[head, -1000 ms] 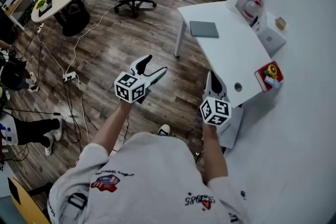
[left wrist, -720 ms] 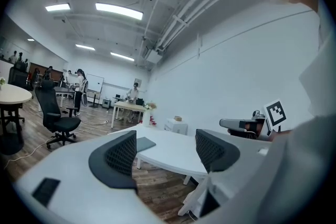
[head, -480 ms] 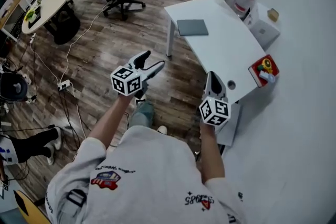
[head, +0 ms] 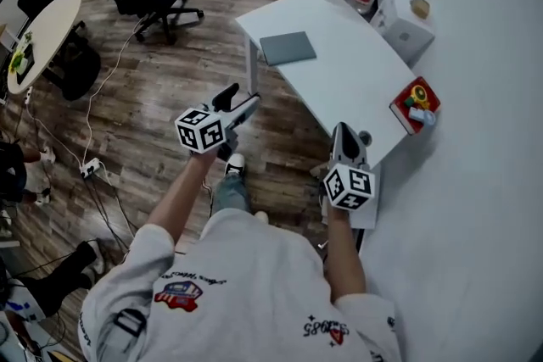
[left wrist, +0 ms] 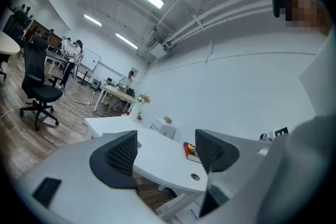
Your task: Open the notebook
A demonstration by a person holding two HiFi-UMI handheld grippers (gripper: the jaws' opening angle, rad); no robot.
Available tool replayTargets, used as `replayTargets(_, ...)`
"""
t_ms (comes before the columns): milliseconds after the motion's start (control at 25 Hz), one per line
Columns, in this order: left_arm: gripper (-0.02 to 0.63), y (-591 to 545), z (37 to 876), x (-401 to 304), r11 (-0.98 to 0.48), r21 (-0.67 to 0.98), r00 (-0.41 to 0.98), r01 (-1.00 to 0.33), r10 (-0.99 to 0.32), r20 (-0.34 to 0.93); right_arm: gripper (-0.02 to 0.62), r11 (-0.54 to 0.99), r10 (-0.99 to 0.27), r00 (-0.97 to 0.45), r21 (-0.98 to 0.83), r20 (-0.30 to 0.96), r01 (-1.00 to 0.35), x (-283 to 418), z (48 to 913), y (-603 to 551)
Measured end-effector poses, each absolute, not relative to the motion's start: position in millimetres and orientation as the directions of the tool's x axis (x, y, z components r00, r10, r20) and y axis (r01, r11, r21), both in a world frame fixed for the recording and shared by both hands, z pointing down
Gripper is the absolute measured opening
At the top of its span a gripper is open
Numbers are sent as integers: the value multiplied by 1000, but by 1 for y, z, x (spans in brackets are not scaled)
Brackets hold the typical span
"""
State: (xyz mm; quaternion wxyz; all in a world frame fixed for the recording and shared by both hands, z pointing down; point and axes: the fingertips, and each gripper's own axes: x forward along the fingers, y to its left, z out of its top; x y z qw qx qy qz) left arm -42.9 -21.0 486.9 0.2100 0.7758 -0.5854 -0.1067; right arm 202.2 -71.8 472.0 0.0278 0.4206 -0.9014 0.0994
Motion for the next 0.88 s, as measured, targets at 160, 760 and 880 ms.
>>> replayTargets(160, 342, -67, 494, -65, -258, 463, 333, -848, -939, 87, -5, 598, -777, -614, -146, 138, -788, 183, 469, -105)
replayTargets(760, 333, -234, 532, -181, -309, 556, 462, -771, -873, 156, -5, 488, -841, -504, -125, 198, -864, 69, 466, -226)
replayTargets(880, 331, -260, 547, -199, -304, 585, 482, -752, -859, 173, -5, 468, -847, -484, -124, 218, -875, 53, 474, -245)
